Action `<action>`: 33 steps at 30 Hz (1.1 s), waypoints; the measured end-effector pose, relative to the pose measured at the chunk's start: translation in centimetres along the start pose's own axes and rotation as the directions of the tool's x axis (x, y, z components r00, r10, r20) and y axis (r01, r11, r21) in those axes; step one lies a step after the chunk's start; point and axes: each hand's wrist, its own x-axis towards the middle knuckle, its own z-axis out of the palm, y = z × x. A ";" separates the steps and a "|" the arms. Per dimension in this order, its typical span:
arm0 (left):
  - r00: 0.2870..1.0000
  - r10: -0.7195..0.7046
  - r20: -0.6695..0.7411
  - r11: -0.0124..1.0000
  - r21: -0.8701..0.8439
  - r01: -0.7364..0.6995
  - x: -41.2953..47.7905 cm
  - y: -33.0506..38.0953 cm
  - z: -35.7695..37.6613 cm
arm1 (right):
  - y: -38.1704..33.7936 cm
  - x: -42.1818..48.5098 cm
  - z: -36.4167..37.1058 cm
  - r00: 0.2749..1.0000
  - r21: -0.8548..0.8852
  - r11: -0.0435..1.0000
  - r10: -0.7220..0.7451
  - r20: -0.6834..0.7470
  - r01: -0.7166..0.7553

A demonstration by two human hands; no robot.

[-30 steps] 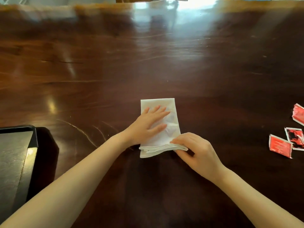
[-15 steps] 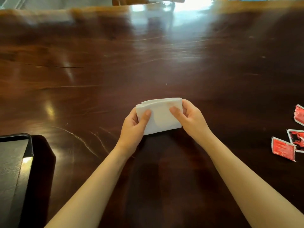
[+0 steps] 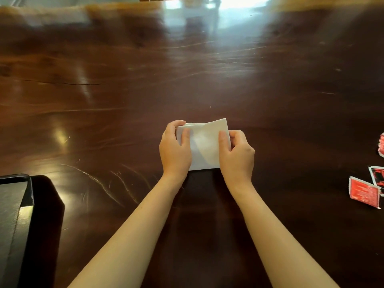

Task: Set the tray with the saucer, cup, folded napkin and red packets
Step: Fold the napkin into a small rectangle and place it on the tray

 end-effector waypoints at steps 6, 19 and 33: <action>0.996 0.081 -0.041 0.980 0.187 -0.072 0.4 -0.8 0.7 | 0.7 -0.8 0.4 0.994 -0.270 0.961 -0.080 -0.073 0.057; 0.928 0.354 0.115 0.859 0.351 -0.371 1.7 -2.1 -0.1 | 2.2 -1.4 1.0 0.954 -0.437 0.883 -0.262 -0.149 0.174; 0.915 0.342 0.212 0.920 0.121 -0.372 2.4 -1.6 -0.2 | 2.0 2.0 0.0 0.947 -0.148 0.944 -0.309 -0.087 0.295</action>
